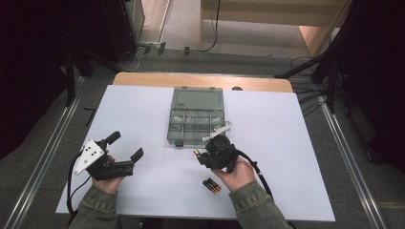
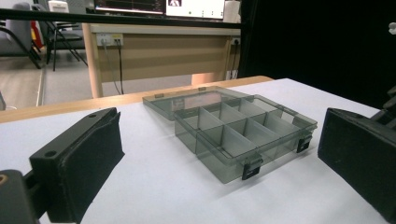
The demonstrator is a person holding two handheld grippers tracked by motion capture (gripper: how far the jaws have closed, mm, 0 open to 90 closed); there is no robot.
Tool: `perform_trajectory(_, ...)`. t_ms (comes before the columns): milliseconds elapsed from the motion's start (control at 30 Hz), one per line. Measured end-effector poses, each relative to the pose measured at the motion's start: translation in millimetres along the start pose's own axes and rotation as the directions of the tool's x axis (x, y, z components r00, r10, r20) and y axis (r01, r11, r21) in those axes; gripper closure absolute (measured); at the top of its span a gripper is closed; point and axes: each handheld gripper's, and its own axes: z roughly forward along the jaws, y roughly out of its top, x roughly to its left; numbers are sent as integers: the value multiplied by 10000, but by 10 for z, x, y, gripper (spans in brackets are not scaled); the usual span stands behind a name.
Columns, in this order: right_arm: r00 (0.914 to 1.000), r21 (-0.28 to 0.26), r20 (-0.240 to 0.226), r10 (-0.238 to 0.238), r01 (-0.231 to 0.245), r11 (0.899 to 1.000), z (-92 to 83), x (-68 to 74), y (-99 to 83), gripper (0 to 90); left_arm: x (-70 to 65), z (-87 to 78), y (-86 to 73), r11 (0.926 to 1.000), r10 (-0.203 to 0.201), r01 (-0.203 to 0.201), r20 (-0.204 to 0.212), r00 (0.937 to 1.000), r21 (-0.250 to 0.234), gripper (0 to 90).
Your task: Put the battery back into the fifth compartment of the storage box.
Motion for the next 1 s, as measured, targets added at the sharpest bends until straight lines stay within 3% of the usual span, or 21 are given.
perform_trajectory(233, 9997, -501, -6, 258, -258, 9984, 42, 18, 95, 778, -6, 5, -3, 10000, -20, 20, 23, 10000, 34, 0)
perform_trajectory(267, 9988, -933, 46, 483, -477, 9945, 54, 13, 119, 778, -8, 8, -5, 10000, -25, 25, 30, 10000, 45, 0)
perform_trajectory(433, 9969, -1342, 55, 781, -766, 9880, 93, -3, 192, 778, -9, 5, -3, 10000, -49, 49, 41, 10000, 13, 0)
perform_trajectory(667, 9928, -1601, -38, 1194, -1185, 9800, 162, -16, 323, 778, -1, 10, -4, 9999, -151, 151, 61, 9999, -41, 0)
perform_trajectory(700, 9917, -1763, 145, 1275, -1230, 9766, 188, -9, 356, 779, -1, 15, -6, 9998, -177, 178, 83, 9998, -24, 0)
perform_trajectory(867, 9863, -1919, 185, 1638, -1572, 9687, 253, -9, 424, 778, -2, 38, -11, 9996, -266, 266, 208, 9994, -1, 0)
perform_trajectory(1000, 9751, -1915, -129, 2214, -2198, 9566, 334, -46, 528, 778, 2, 45, -14, 9994, -355, 355, 242, 9991, -19, 0)
